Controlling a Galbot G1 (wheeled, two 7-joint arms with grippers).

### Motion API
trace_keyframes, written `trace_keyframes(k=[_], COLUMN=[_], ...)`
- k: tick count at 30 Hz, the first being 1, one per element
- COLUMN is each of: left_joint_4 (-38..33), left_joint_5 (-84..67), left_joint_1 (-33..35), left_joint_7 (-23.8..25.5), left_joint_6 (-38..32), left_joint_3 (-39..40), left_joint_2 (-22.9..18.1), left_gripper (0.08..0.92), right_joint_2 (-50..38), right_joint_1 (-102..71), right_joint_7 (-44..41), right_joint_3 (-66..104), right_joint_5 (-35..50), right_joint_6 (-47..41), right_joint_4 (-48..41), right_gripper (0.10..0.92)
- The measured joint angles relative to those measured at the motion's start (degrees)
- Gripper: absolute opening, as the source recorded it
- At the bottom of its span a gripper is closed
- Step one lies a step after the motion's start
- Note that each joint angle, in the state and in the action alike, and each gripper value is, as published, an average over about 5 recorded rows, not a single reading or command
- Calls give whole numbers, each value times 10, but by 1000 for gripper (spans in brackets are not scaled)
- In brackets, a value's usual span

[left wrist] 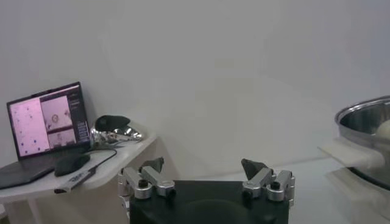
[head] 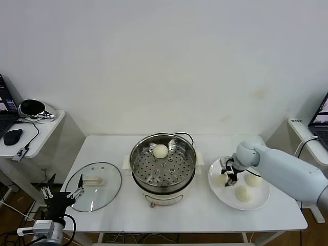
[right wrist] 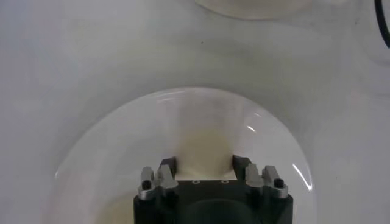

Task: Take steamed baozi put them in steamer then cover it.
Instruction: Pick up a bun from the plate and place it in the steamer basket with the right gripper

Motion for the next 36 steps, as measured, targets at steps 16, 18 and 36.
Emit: trace_keyframes(k=[16, 18, 36], left_joint_4=[-3, -4, -3], left_joint_5=[-6, -5, 6], left_joint_1=[-15, -16, -15], left_joint_7=[-1, -1, -2], left_joint_6=[3, 3, 1], left_joint_3=[9, 9, 1], left_joint_2=[7, 7, -3], left_gripper=[823, 823, 823], right_joint_2=[32, 52, 282], right_joint_1=[281, 300, 293], right_joint_7=[14, 25, 124], right_joint_3=[-149, -161, -200], right_joint_5=[197, 228, 360], right_joint_6=[-83, -100, -203], right_joint_4=[88, 93, 21], right_gripper=[582, 584, 585])
